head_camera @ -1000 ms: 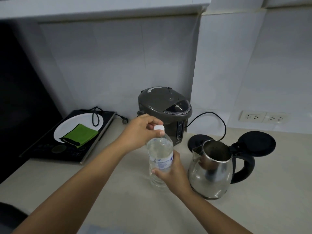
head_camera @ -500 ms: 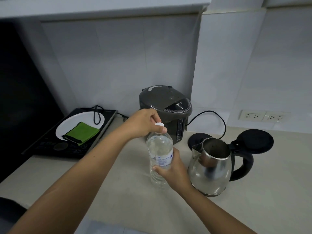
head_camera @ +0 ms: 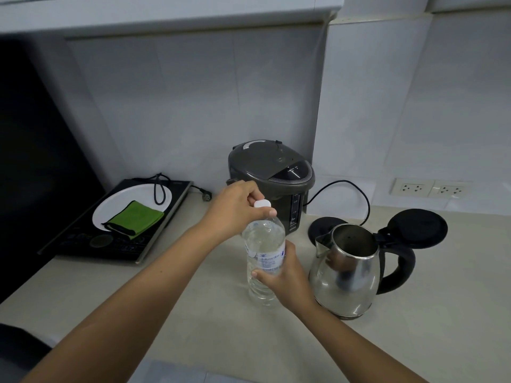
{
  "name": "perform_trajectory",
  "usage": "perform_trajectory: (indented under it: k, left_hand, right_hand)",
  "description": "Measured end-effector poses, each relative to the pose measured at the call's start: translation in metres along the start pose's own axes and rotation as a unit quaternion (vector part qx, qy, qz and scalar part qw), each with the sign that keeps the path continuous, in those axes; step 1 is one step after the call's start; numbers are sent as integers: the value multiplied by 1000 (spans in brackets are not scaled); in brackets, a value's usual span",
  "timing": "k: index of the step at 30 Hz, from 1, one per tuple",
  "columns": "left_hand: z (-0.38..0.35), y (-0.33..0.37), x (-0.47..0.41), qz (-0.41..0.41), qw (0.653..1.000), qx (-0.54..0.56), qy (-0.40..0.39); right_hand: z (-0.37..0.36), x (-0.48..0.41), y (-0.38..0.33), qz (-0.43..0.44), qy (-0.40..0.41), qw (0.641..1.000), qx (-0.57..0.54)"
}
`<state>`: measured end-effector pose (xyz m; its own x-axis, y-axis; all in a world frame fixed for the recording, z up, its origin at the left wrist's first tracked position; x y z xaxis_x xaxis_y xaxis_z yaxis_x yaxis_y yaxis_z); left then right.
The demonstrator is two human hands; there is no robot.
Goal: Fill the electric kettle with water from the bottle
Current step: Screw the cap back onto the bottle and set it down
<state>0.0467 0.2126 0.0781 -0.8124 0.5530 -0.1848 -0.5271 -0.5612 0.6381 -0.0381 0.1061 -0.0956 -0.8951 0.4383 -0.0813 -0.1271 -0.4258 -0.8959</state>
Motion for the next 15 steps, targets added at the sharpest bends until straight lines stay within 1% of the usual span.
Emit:
perform_trajectory:
  k: [3, 6, 9, 11, 15]
  left_hand:
    - [2, -4, -1, -21, 1000, 16, -17]
    - [5, -6, -1, -41, 997, 37, -54]
    - [9, -2, 1, -66, 993, 10, -98]
    - [9, 0, 2, -71, 990, 10, -122]
    - [9, -3, 4, -67, 989, 27, -131]
  right_hand:
    - [0, 0, -2, 1, 0, 1000, 5]
    - [0, 0, -3, 5, 0, 1000, 5]
    - [0, 0, -2, 3, 2, 1000, 1]
    - [1, 0, -2, 2, 4, 1000, 0]
    - [1, 1, -3, 3, -1, 1000, 3]
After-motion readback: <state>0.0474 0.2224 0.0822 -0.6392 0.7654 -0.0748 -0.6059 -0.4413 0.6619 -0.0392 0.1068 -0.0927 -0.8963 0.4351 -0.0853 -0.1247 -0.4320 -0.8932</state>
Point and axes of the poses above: each hand's wrist, its own x-axis away from the middle knuckle, its own z-axis out of the back of the hand, y = z × x, the point moved 4 cm from there along -x, towards the middle knuckle, and after that the axes turned 2 degrees about x, right-handed, at the moved point
